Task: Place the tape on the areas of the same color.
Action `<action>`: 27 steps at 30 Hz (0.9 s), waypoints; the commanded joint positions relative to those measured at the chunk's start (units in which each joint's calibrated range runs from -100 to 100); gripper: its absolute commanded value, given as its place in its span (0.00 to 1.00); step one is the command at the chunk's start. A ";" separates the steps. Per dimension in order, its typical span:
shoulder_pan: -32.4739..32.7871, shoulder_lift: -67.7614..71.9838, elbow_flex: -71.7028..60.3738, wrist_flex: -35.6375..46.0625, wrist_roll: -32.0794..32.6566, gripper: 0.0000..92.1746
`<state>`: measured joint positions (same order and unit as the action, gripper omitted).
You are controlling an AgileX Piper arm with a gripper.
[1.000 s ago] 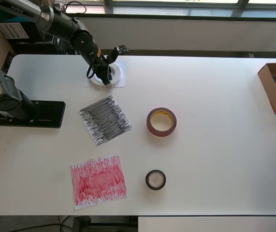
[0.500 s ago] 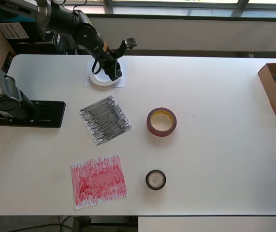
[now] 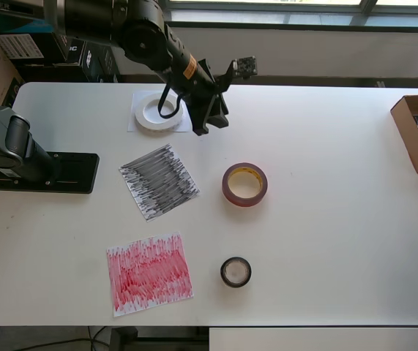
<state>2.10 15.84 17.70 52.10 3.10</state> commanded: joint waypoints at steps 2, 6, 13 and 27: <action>-11.95 7.07 -10.38 1.23 -1.46 0.35; -16.85 11.75 -13.20 1.23 -4.08 0.39; -19.93 18.86 -14.20 1.23 -6.86 0.51; -15.98 23.91 -13.47 1.23 -3.59 0.51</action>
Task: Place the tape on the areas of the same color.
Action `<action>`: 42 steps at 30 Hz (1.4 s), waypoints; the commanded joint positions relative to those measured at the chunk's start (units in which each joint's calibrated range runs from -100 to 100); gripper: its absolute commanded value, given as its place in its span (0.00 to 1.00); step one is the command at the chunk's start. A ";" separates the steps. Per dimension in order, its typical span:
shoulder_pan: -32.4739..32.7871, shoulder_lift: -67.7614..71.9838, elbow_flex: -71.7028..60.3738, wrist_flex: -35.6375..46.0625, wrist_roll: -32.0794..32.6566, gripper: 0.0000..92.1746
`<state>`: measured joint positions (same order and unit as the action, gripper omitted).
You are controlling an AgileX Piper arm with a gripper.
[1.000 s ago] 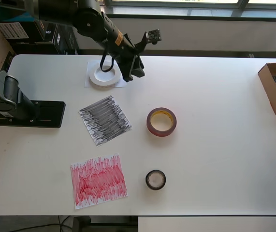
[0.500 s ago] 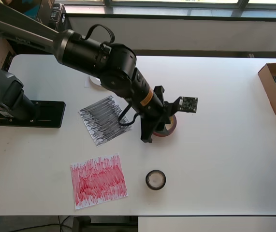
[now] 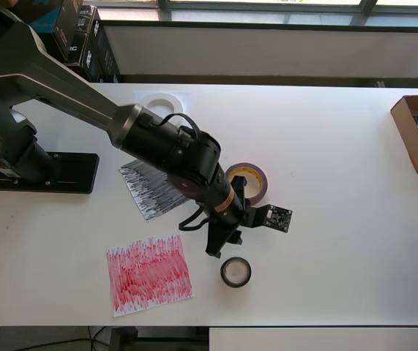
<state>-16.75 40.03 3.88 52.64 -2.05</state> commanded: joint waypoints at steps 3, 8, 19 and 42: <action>4.53 -0.28 0.43 0.95 3.21 0.51; 7.21 -0.18 0.43 3.58 5.83 0.51; 9.35 3.75 -0.11 4.51 7.79 0.51; 8.32 6.74 -0.11 4.68 7.63 0.51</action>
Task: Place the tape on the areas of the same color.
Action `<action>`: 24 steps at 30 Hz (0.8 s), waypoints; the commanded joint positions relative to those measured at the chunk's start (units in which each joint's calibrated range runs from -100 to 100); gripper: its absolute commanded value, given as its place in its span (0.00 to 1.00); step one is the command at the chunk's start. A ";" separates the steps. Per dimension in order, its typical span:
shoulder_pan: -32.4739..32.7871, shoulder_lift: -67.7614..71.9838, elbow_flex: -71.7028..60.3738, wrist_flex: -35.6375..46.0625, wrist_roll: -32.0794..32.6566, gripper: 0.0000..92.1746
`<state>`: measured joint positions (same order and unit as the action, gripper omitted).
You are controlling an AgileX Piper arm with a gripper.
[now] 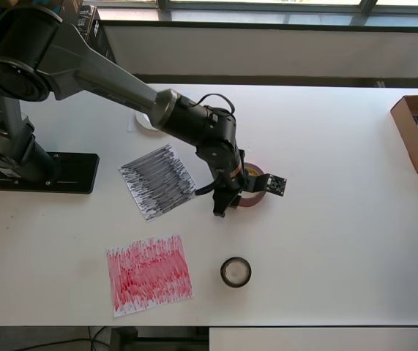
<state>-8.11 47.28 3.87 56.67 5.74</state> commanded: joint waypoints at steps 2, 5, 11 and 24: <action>-0.48 -0.51 -0.01 0.65 -0.17 0.51; -0.56 -0.51 0.35 0.65 -0.17 0.51; -0.64 -0.60 0.17 2.01 -0.17 0.51; -0.56 -0.41 0.35 2.52 -0.25 0.50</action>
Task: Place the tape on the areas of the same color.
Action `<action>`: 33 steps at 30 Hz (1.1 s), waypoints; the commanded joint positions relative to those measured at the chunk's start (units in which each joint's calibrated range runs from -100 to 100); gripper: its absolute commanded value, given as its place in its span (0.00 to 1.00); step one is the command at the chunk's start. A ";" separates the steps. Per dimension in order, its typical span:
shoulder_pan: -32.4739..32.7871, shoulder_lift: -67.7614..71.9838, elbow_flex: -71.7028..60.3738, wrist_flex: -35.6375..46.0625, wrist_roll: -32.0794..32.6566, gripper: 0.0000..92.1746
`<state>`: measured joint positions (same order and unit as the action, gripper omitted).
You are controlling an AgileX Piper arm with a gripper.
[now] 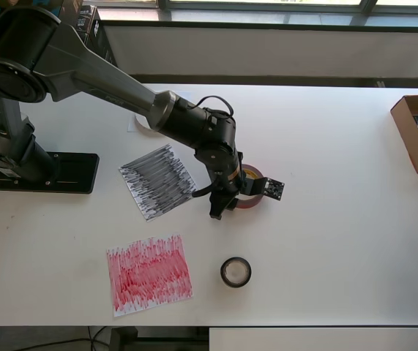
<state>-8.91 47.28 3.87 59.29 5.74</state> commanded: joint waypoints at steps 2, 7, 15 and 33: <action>0.24 -0.41 0.35 -0.10 -0.50 0.50; 0.24 -0.41 0.26 -0.10 -0.66 0.28; 0.56 -0.41 0.08 -0.10 -1.81 0.04; 1.82 -8.09 3.17 -0.35 -5.33 0.01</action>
<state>-7.58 41.11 5.21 59.34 1.38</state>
